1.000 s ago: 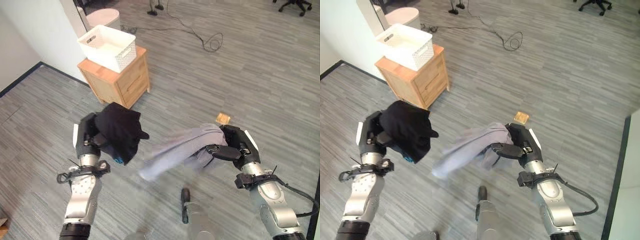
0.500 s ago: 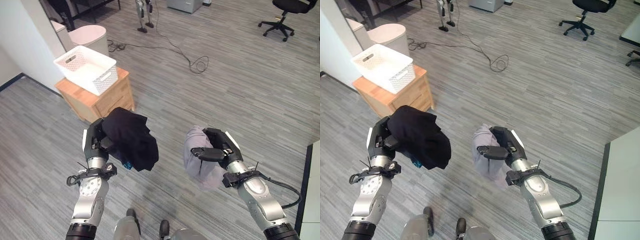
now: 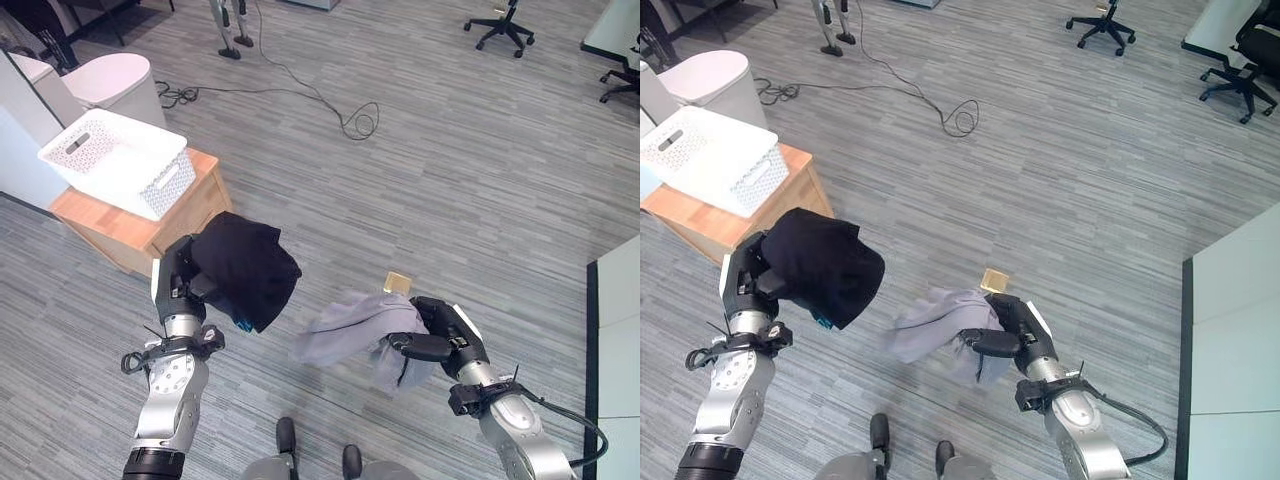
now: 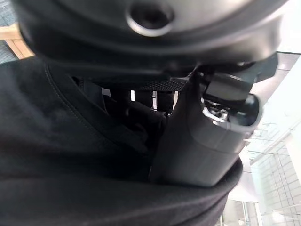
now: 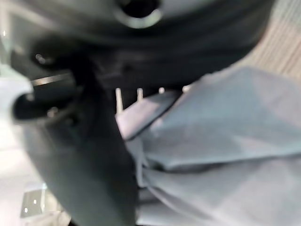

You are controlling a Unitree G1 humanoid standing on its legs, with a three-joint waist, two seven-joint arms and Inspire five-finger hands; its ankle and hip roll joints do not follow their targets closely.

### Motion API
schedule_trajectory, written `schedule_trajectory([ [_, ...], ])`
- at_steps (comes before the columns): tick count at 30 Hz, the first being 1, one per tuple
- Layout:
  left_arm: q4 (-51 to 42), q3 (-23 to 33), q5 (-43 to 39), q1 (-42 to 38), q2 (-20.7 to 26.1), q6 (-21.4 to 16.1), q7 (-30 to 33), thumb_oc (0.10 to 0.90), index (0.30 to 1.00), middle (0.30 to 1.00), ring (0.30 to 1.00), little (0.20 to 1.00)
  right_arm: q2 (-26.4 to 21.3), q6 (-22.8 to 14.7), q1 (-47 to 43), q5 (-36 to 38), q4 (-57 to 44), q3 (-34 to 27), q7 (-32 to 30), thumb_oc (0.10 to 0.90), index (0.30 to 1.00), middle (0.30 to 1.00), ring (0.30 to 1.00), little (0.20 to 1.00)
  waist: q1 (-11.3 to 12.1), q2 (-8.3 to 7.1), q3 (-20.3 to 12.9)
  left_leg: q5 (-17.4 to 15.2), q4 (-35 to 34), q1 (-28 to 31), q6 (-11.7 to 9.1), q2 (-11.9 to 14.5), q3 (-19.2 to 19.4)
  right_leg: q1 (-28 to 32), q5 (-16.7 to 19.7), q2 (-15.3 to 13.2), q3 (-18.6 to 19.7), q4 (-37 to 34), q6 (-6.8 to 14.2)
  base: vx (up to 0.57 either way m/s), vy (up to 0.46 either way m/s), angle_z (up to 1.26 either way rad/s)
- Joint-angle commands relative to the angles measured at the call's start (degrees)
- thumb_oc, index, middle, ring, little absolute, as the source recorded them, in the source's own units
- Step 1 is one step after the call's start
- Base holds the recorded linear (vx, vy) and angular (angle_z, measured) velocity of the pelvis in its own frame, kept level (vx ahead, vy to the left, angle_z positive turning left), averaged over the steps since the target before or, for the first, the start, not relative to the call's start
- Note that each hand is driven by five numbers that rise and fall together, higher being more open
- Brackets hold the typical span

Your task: Pick up bed clothes into laundry basket.

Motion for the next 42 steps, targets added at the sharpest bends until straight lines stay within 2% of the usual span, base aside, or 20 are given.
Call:
schedule_trajectory([
  [1, -5.64, 3.7, 2.64, -2.38, 3.24, -7.82, 0.3, 0.4, 0.3, 0.3, 0.3, 0.3, 0.59, -6.1, -4.84, 0.65, -6.2, -1.88, 1.06, 0.4, 0.3, 0.3, 0.3, 0.3, 0.85, -1.29, -5.91, -11.8, 8.1, 2.34, -3.75, 2.74, 0.38, -5.9, -1.12, -3.51, 2.15, 4.05, 4.74, 0.0, 0.046, -0.23],
  [2, -5.63, 3.59, 2.77, -2.47, 3.36, -7.98, 0.5, 0.4, 0.3, 0.3, 0.3, 0.3, 0.66, -6.06, -4.97, 0.65, -6.07, -1.53, 1.26, 0.4, 0.3, 0.3, 0.3, 0.3, 0.87, -1.26, -5.74, -11.92, 8.27, 2.32, -3.51, 2.73, 0.43, -6.35, -1.19, -3.48, 2.31, 5.22, 5.0, -0.04, 0.058, -0.16],
  [4, -5.48, 2.47, 2.85, -4.34, 4.43, -8.45, 0.86, 0.4, 0.3, 0.3, 0.3, 0.3, 0.8, -6.16, -5.03, 0.61, -5.78, -1.05, 1.56, 0.4, 0.3, 0.3, 0.3, 0.3, 0.3, -0.89, -4.67, -11.53, 8.45, 1.72, -3.17, 3.06, 0.07, -10.13, -2.29, -2.77, 3.6, 13.16, 6.25, -0.08, 0.066, -0.05],
  [6, -4.54, 0.09, 2.86, -7.2, 5.29, -8.83, 0.39, 0.4, 0.3, 0.3, 0.3, 0.3, 0.43, -6.1, -4.74, 0.1, -5.49, -0.99, 1.88, 0.4, 0.3, 0.3, 0.3, 0.3, -1.03, -0.84, -4.07, -11.1, 8.55, 0.85, -3.2, 2.48, -3.04, -10.68, -3.83, -0.5, 10.51, 15.77, 7.2, -0.05, -0.014, 0.32],
  [8, -3.46, -1.86, 1.95, -9.07, 5.36, -9.27, -0.04, 0.4, 0.3, 0.3, 0.3, 0.3, -0.18, -6.21, -4.43, 0.25, -5.29, -1.42, 1.76, 0.4, 0.3, 0.3, 0.3, 0.3, -1.06, -0.35, -4.7, -9.45, 7.83, -0.44, -3.81, 1.75, -7.01, -9.94, -4.6, 1.23, 14.98, 15.74, 6.15, -0.04, -0.086, 1.37],
  [10, -3.73, -2.77, 1.98, -9.11, 5.41, -9.32, -0.83, 0.4, 0.3, 0.3, 0.3, 0.3, -0.74, -6.25, -4.45, 0.68, -5.4, -1.62, 1.5, 0.4, 0.3, 0.3, 0.3, 0.3, -0.3, 0.13, -5.05, -8.01, 6.04, -0.88, -4.54, 1.58, -9.75, -9.14, -5.8, 0.85, 13.55, 14.97, 4.54, -0.06, -0.162, 1.34],
  [11, -4.34, -2.63, 1.52, -8.0, 5.67, -9.09, -1.7, 0.4, 0.3, 0.3, 0.3, 0.3, -1.47, -6.24, -5.65, 1.38, -5.3, -0.91, 1.47, 0.4, 0.3, 0.3, 0.3, 0.3, 1.04, 0.43, -5.22, -5.65, 3.66, -1.52, -5.65, 1.14, -11.62, -7.67, -5.93, 0.32, 10.71, 10.76, 3.41, -0.08, -0.155, 1.12],
  [12, -4.42, -2.59, 1.51, -7.94, 5.67, -9.03, -1.72, 0.4, 0.3, 0.3, 0.3, 0.3, -1.48, -6.3, -5.72, 1.41, -5.19, -0.86, 1.48, 0.4, 0.3, 0.3, 0.3, 0.3, 0.76, 0.43, -5.23, -5.49, 3.47, -1.46, -5.67, 1.11, -11.88, -7.41, -5.78, 0.25, 10.44, 10.36, 3.4, -0.11, -0.188, 1.39],
  [14, -5.84, -2.14, 1.13, -6.39, 5.72, -8.54, -2.69, 0.4, 0.3, 0.3, 0.3, 0.3, -2.33, -6.19, -7.81, 1.67, -4.98, 0.25, 1.53, 0.4, 0.3, 0.3, 0.3, 0.3, 2.19, 0.67, -5.25, -4.04, 3.29, -3.29, -6.76, 0.76, -13.21, -6.29, -5.53, -0.28, 8.11, 6.91, 2.8, -0.09, -0.173, 1.07],
  [16, -6.5, -1.68, 1.14, -5.53, 5.82, -8.47, -2.9, 0.4, 0.3, 0.3, 0.3, 0.3, -2.77, -6.39, -9.73, 1.79, -4.75, 0.97, 1.33, 0.4, 0.3, 0.3, 0.3, 0.3, 2.51, 0.68, -4.82, -4.38, 4.96, -4.48, -7.47, 0.68, -13.62, -6.05, -4.84, -0.56, 7.11, 6.02, 2.73, -0.13, -0.145, 0.76],
  [17, -7.33, -1.14, 0.03, -4.5, 5.74, -8.51, -3.56, 0.4, 0.3, 0.3, 0.3, 0.3, -3.38, -6.7, -12.09, 2.37, -5.18, 1.33, 1.02, 0.4, 0.3, 0.3, 0.3, 0.3, 2.65, 0.0, -2.85, -7.04, 12.52, -6.54, -7.87, 0.78, -10.39, -6.45, -3.61, -1.97, 5.12, 5.8, 2.51, -0.21, -0.073, 0.64],
  [19, -7.18, -0.95, -0.19, -4.33, 5.47, -8.39, -3.61, 0.4, 0.3, 0.3, 0.3, 0.3, -3.3, -6.53, -12.75, 2.33, -4.99, 1.63, 0.61, 0.4, 0.3, 0.3, 0.3, 0.3, 2.48, -0.47, -2.84, -8.75, 14.18, -5.8, -7.79, 1.06, -9.58, -6.81, -3.14, -2.47, 4.83, 5.65, 2.41, -0.16, -0.05, 0.36],
  [21, -6.77, -0.09, -0.43, -3.09, 4.99, -8.42, -2.55, 0.4, 0.3, 0.3, 0.3, 0.3, -1.52, -6.82, -13.16, 3.85, -5.47, 1.82, -0.14, 0.4, 0.3, 0.3, 0.3, 0.3, 2.03, -0.59, -3.8, -11.09, 13.53, -2.67, -7.56, 1.74, -10.83, -7.63, -2.77, -1.95, 5.5, 5.56, 2.23, -0.07, -0.032, 0.05],
  [24, -6.1, 0.76, 0.01, -1.79, 4.48, -8.08, -2.19, 0.4, 0.3, 0.3, 0.3, 0.3, -0.11, -6.51, -9.23, 3.09, -6.52, -0.13, -0.39, 0.4, 0.3, 0.3, 0.3, 0.3, 0.16, 1.39, -5.27, -9.96, 7.26, 0.54, -6.52, 3.04, -9.05, -8.26, -3.05, -0.36, 5.71, 5.84, 2.18, 0.0, 0.055, -0.09],
  [30, -6.18, 0.09, 1.16, -2.09, 4.63, -7.98, -3.1, 0.4, 0.3, 0.3, 0.3, 0.3, 0.58, -6.14, -4.96, 2.94, -6.75, -2.8, -0.25, 0.4, 0.3, 0.3, 0.3, 0.3, -1.3, 1.87, -5.64, -10.92, 6.86, 1.99, -5.74, 2.54, -7.4, -7.56, -2.7, -1.23, 6.71, 5.56, 2.83, -0.01, 0.096, -0.13],
  [33, -5.25, -1.18, 1.52, -2.72, 4.32, -7.6, -2.85, 0.4, 0.3, 0.3, 0.3, 0.3, 1.06, -6.06, -4.4, 2.29, -6.95, -3.35, -0.64, 0.4, 0.3, 0.3, 0.3, 0.3, -2.11, 1.95, -5.68, -11.77, 6.79, 2.47, -4.7, 1.94, -6.1, -7.9, -2.05, -2.23, 8.2, 5.82, 3.93, -0.04, 0.161, -0.22],
  [34, -1.43, 8.14, 1.99, 4.18, 6.62, -5.0, -2.32, 0.4, 0.3, 0.3, 0.3, 0.3, 5.67, -10.79, -3.18, 0.39, 1.74, -21.58, -15.03, 0.4, 0.3, 0.3, 0.3, 0.3, -0.75, -0.53, -5.78, -15.28, 8.35, 3.65, -4.22, 3.69, 4.96, -7.48, -2.04, -8.28, -2.54, 7.53, 6.8, -0.02, 0.063, -0.17],
  [37, -1.73, 9.0, 1.21, 5.12, 5.65, -5.27, -2.64, 0.4, 0.3, 0.3, 0.3, 0.3, 4.87, -10.86, -4.29, 0.94, 2.51, -20.97, -15.14, 0.4, 0.3, 0.3, 0.3, 0.3, -0.16, -0.48, -6.34, -15.08, 9.61, 3.08, -4.93, 5.41, 5.85, -7.17, -2.14, -7.0, -1.71, 5.55, 6.22, -0.07, -0.099, -0.15],
  [38, -1.77, 8.2, -0.25, 4.53, 5.38, -5.84, -3.44, 0.4, 0.3, 0.3, 0.3, 0.3, 4.08, -10.95, -6.56, 2.67, 3.48, -19.39, -14.74, 0.4, 0.3, 0.3, 0.3, 0.3, 0.22, -0.66, -6.36, -14.42, 9.32, 3.72, -4.99, 6.19, 5.71, -6.8, -1.8, -6.0, -1.25, 4.69, 5.25, -0.08, -0.16, -0.24],
  [42, -2.95, 7.23, -1.76, 3.29, 5.87, -6.35, -3.97, 0.4, 0.3, 0.3, 0.3, 0.3, 1.57, -9.68, -8.53, 1.78, 4.39, -16.76, -12.9, 0.4, 0.3, 0.3, 0.3, 0.3, 0.9, -0.57, -6.23, -13.77, 9.95, 2.98, -5.53, 7.09, 3.96, -7.57, -3.24, -5.65, -2.41, 7.26, 4.73, -0.05, -0.1, -0.2],
])
